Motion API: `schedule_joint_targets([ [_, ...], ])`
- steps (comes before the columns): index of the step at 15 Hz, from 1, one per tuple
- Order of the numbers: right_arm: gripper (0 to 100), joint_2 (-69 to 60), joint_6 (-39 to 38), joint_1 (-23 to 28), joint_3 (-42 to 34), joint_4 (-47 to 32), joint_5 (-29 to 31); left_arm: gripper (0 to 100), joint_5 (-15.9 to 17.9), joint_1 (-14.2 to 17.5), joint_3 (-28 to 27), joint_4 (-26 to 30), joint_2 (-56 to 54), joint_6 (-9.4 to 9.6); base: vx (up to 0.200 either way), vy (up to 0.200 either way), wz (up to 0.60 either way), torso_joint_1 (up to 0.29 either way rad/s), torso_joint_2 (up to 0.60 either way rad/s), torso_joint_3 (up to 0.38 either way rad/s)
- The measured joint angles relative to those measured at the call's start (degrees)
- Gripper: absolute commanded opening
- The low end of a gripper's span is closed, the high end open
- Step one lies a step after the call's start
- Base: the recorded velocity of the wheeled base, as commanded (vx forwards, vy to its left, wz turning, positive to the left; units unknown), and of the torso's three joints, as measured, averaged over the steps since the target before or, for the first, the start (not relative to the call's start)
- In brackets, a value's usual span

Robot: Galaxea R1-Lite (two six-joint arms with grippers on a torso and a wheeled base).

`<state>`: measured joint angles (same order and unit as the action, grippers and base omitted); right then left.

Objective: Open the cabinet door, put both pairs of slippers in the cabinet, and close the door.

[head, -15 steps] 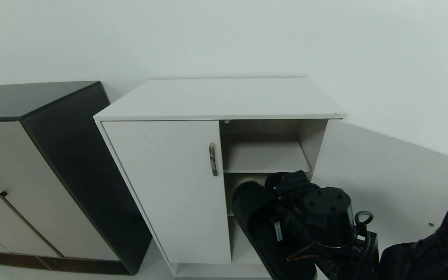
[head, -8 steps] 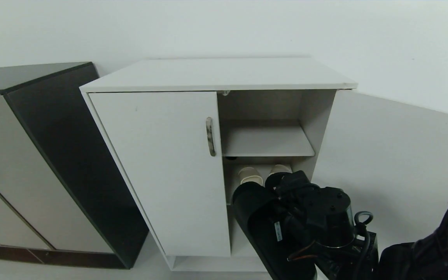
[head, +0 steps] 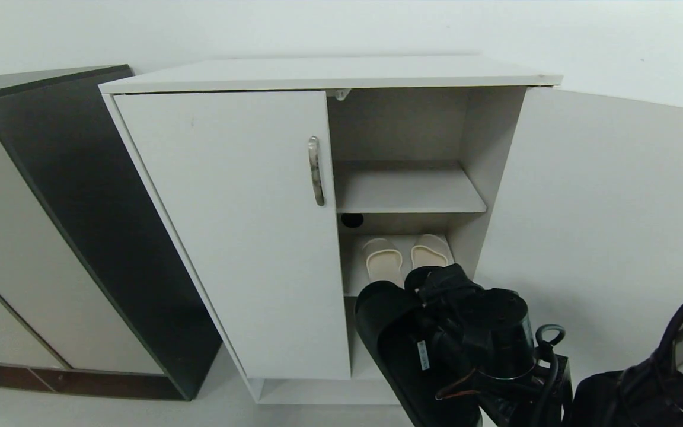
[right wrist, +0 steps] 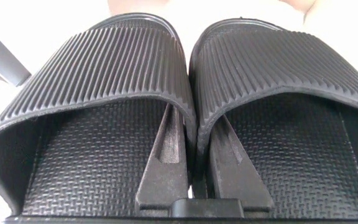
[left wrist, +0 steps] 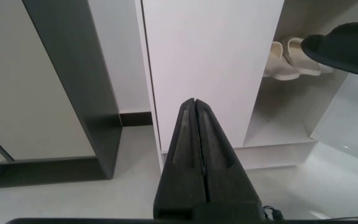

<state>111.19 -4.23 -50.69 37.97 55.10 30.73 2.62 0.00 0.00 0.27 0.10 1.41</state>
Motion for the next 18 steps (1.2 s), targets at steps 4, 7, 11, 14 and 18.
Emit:
schedule_joint_targets([
  [4,0,0.6,0.4,0.1,0.0,2.1,0.0,0,0.0,0.0,0.0,0.0,0.0,0.0,0.0,0.0,0.0,0.0,0.0,0.0],
  [7,0,3.5,5.1,0.2,0.1,10.9,0.9,0,0.0,0.0,0.0,0.0,0.0,0.0,0.0,0.0,0.0,0.0,0.0,0.0],
  [11,0,3.8,5.1,-0.5,3.3,5.0,3.5,0,0.0,0.0,0.0,0.0,0.0,0.0,0.0,0.0,0.0,0.0,0.0,0.0],
  [14,0,-1.1,-2.5,-1.5,9.8,-17.2,6.4,0,0.0,0.0,0.0,0.0,0.0,0.0,0.0,0.0,0.0,0.0,0.0,0.0],
  [18,0,-4.7,-8.9,-2.5,20.5,-26.4,16.5,0,0.0,0.0,0.0,0.0,0.0,0.0,0.0,0.0,0.0,0.0,0.0,0.0],
])
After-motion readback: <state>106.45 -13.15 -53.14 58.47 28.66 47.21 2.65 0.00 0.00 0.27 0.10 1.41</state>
